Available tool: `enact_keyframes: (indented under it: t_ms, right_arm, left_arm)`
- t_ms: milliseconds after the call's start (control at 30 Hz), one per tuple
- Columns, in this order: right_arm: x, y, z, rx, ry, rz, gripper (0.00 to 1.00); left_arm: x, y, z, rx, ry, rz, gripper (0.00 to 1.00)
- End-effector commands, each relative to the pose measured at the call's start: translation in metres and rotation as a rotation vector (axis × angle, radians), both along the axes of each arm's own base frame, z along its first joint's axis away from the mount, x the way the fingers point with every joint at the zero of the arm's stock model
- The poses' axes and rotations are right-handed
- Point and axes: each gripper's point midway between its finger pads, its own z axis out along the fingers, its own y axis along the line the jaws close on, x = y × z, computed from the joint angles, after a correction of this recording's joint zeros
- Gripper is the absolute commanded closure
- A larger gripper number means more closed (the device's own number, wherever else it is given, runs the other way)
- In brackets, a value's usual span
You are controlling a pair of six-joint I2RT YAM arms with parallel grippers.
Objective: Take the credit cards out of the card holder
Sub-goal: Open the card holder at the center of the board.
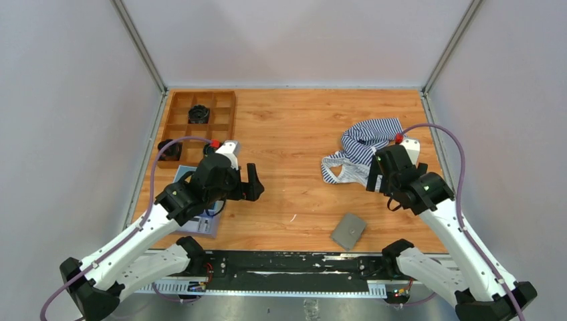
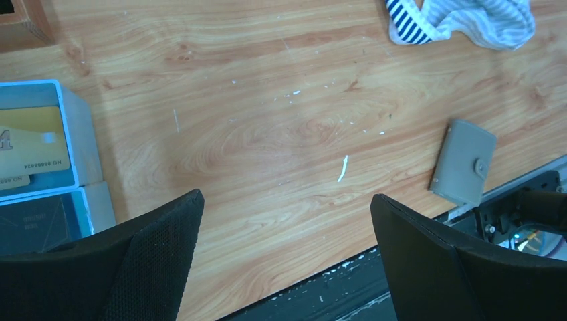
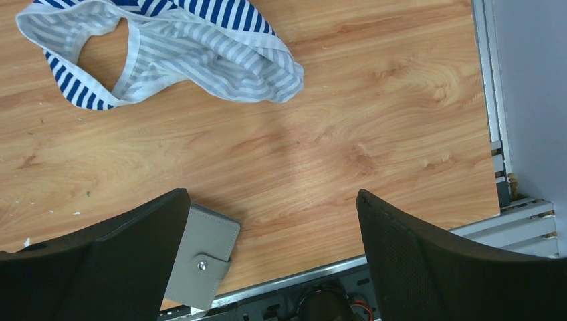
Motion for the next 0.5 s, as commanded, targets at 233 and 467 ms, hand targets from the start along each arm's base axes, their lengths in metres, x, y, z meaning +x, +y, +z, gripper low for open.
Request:
enact_keyframes:
  t_ms: [233, 467]
  right_arm:
    - [-0.010, -0.011, 0.010, 0.037, -0.089, -0.041, 0.01]
    - [-0.025, -0.002, -0.015, 0.116, 0.004, -0.097, 0.04]
  left_arm:
    - [-0.012, -0.019, 0.021, -0.116, -0.054, -0.115, 0.00]
    - [-0.028, -0.053, -0.001, -0.034, 0.003, -0.218, 0.00]
